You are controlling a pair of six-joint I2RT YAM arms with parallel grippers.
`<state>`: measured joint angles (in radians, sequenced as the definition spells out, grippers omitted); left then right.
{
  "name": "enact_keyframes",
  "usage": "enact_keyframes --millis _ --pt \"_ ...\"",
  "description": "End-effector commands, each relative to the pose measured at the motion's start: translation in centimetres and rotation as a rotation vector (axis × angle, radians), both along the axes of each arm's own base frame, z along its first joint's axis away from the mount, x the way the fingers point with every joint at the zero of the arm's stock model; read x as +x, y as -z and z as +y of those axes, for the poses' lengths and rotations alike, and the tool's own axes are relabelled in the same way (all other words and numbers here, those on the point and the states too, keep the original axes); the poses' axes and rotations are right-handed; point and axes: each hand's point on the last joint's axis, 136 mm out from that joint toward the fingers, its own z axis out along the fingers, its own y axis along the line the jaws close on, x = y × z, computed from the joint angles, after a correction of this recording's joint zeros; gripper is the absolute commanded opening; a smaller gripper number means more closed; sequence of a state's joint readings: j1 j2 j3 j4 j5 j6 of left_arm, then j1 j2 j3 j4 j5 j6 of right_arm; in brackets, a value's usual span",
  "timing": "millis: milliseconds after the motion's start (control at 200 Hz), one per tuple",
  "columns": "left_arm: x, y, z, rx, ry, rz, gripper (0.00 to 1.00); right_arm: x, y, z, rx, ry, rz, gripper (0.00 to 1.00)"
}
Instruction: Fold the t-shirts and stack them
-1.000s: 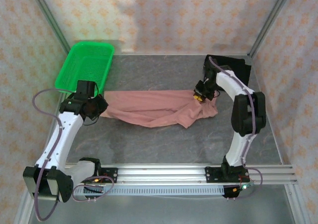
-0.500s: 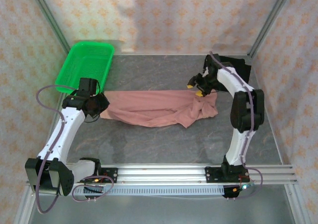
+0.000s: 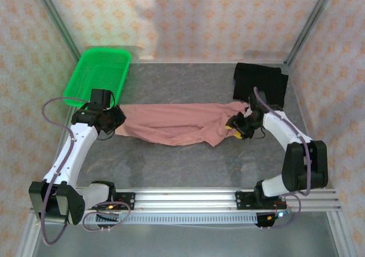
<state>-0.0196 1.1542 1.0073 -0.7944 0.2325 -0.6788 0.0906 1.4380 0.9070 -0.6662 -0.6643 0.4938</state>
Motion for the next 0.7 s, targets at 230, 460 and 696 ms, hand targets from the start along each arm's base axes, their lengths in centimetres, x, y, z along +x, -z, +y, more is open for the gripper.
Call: enact_keyframes --millis 230,460,696 --pt "0.3 -1.3 0.0 0.014 0.019 -0.047 0.0 4.6 1.1 0.8 0.05 0.048 -0.105 0.38" --pt "-0.2 -0.8 0.1 0.015 0.01 -0.039 0.0 5.5 2.4 1.0 0.048 0.039 -0.071 0.32" --pt "-0.4 -0.7 0.3 0.026 0.005 -0.036 0.0 6.1 1.0 1.1 0.044 0.034 -0.075 0.06"
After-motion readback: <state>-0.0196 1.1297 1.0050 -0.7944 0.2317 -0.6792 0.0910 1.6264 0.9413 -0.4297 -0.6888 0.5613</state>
